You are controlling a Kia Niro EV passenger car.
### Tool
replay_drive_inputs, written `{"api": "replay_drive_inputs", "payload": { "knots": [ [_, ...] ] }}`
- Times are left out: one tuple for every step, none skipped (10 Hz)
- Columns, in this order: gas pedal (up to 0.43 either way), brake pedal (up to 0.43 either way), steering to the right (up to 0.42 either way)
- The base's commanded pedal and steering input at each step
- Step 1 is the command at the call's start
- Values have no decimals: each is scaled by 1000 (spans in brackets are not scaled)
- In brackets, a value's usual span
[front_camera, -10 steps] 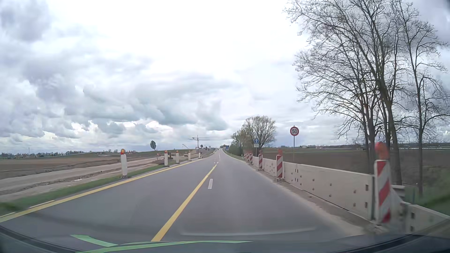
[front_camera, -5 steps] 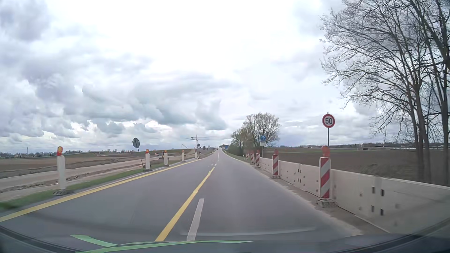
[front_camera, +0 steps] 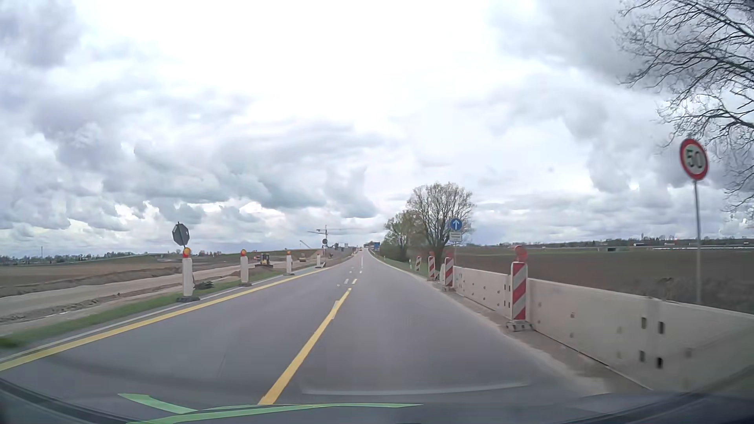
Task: Follow the waypoints while adhering to traffic rules and regulations
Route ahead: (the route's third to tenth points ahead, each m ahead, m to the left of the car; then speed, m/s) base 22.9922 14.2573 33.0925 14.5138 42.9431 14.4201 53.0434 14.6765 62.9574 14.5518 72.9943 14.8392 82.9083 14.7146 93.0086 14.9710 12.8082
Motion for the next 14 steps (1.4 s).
{"api": "replay_drive_inputs", "payload": {
  "knots": [
    [0, 0, 5],
    [0, 0, 5],
    [0, 0, 5],
    [0, 0, 5],
    [0, 0, 5],
    [0, 0, 5],
    [0, 0, 5],
    [0, 0, 4],
    [20, 0, 4],
    [39, 0, 4],
    [59, 0, 3],
    [87, 0, 3],
    [98, 0, 3],
    [110, 0, 3]
  ]
}}
